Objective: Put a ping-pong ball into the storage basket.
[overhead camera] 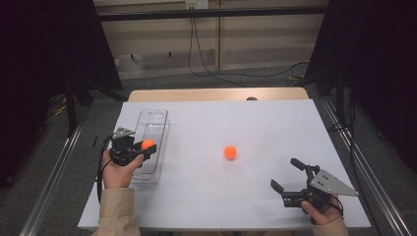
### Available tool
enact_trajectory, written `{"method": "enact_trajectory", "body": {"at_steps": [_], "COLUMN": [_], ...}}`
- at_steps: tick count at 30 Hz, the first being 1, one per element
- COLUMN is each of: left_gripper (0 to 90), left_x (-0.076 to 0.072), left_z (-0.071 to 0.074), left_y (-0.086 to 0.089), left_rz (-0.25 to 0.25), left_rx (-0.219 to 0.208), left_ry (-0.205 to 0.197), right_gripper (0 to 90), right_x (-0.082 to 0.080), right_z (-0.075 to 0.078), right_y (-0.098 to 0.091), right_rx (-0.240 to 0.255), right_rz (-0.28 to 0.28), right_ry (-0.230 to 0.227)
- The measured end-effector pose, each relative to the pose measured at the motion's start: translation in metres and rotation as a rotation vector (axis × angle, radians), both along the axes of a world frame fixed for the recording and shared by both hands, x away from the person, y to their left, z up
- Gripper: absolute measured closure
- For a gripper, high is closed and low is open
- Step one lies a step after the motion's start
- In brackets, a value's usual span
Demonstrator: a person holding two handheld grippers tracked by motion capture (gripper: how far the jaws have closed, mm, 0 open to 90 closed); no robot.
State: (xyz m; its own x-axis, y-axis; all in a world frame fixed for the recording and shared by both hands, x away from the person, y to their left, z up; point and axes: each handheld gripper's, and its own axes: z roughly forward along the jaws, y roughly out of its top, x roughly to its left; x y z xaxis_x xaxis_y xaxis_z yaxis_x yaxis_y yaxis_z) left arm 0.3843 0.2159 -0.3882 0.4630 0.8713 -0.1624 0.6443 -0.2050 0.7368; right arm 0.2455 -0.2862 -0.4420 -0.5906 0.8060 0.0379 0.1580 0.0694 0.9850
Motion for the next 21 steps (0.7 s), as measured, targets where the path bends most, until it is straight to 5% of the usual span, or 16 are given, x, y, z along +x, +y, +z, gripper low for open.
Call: {"method": "enact_trajectory", "body": {"at_steps": [21], "left_gripper": [50.8], "left_x": [0.0017], "left_z": [-0.0060], "left_y": [0.0032], "left_rz": [0.023], "left_rx": [0.018], "left_ry": [0.008], "right_gripper": [2.5], "right_x": [0.0000], "right_z": [-0.0001], "right_y": [0.0002], "right_rx": [0.000], "right_rz": [0.003], "right_ry": [0.000]}}
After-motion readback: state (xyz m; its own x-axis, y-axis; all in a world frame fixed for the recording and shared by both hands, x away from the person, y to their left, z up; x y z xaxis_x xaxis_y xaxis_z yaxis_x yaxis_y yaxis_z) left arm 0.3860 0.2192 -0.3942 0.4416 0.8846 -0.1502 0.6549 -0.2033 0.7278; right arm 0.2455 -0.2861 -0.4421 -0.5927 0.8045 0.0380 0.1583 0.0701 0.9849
